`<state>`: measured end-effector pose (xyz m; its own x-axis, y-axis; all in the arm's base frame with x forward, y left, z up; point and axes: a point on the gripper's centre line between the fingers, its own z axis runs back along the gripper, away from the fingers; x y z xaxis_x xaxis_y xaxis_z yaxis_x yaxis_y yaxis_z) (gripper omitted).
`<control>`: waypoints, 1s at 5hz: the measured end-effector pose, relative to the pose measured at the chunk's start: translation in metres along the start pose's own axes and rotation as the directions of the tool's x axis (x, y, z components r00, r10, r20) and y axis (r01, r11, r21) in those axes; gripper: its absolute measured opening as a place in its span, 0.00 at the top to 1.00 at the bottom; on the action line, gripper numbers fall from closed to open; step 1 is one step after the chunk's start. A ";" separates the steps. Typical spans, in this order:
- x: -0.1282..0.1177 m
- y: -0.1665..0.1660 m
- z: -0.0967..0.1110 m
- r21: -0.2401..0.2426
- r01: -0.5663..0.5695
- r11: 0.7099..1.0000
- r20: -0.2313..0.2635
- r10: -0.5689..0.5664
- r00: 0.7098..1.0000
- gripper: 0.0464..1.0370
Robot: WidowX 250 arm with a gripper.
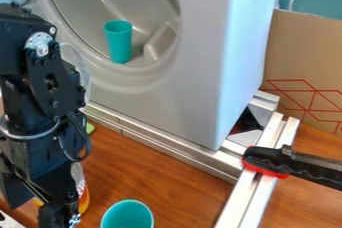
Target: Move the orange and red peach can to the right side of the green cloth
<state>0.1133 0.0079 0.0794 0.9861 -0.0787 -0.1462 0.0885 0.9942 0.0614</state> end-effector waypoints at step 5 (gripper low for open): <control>-0.021 0.091 -0.052 -0.015 -0.117 0.993 -0.083 0.116 0.990 0.04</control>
<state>0.0930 0.1038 0.0371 0.9746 0.0433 -0.2198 -0.0300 0.9976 0.0632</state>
